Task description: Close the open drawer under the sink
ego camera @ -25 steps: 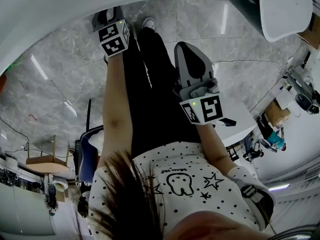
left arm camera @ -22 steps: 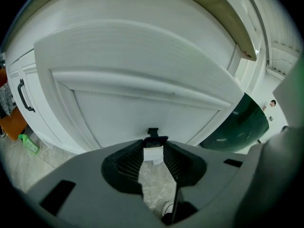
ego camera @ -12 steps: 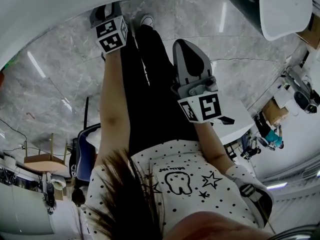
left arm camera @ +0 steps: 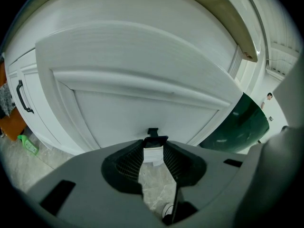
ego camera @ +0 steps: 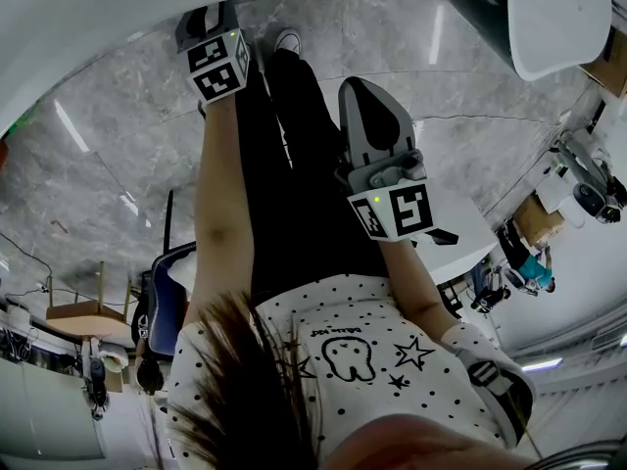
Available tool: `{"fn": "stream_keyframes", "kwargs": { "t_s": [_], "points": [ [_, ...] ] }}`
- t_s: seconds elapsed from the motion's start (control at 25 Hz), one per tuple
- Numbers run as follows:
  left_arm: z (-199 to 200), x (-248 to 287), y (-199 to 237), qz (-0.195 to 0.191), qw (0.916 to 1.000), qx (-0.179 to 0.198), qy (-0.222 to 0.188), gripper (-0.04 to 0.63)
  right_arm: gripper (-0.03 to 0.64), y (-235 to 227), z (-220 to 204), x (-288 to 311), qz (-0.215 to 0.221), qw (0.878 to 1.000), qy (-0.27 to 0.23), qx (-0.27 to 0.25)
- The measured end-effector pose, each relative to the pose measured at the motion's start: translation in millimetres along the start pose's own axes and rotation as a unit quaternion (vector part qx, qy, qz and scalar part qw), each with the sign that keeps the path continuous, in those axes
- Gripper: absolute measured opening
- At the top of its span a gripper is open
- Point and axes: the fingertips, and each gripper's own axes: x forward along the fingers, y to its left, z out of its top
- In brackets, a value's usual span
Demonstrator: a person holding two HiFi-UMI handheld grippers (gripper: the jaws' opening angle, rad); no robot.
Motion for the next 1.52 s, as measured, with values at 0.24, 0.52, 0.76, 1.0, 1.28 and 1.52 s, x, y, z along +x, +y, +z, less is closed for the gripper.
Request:
{"fn": "stream_keyframes", "kwargs": {
  "t_s": [0.24, 0.52, 0.76, 1.0, 1.28, 1.52],
  "points": [
    [0.8, 2.6, -3.3, -0.002, 1.0, 0.0, -0.002, 0.126, 0.014, -3.0, -0.2, 1.1, 0.0, 1.0, 0.001, 0.0],
    [1.1, 2.9, -2.0, -0.002, 1.0, -0.001, -0.003, 0.126, 0.014, -1.9, -0.8, 2.8, 0.0, 1.0, 0.002, 0.001],
    [3.1, 1.9, -1.1, -0.002, 1.0, -0.002, -0.004, 0.126, 0.014, -0.9, -0.1, 1.6, -0.001, 1.0, 0.002, 0.002],
    [5.2, 3.0, -3.6, 0.0, 1.0, -0.002, -0.005, 0.126, 0.014, -4.1, 0.6, -0.2, -0.003, 1.0, 0.002, 0.002],
    [4.8, 5.7, -2.6, 0.0, 1.0, -0.003, -0.007, 0.126, 0.014, -3.6, -2.5, 2.8, -0.002, 1.0, 0.005, 0.004],
    [11.8, 7.2, -4.5, 0.002, 0.9999, -0.004, -0.009, 0.126, 0.014, -5.1, 0.4, 0.7, -0.001, 1.0, 0.005, 0.005]
  ]
}}
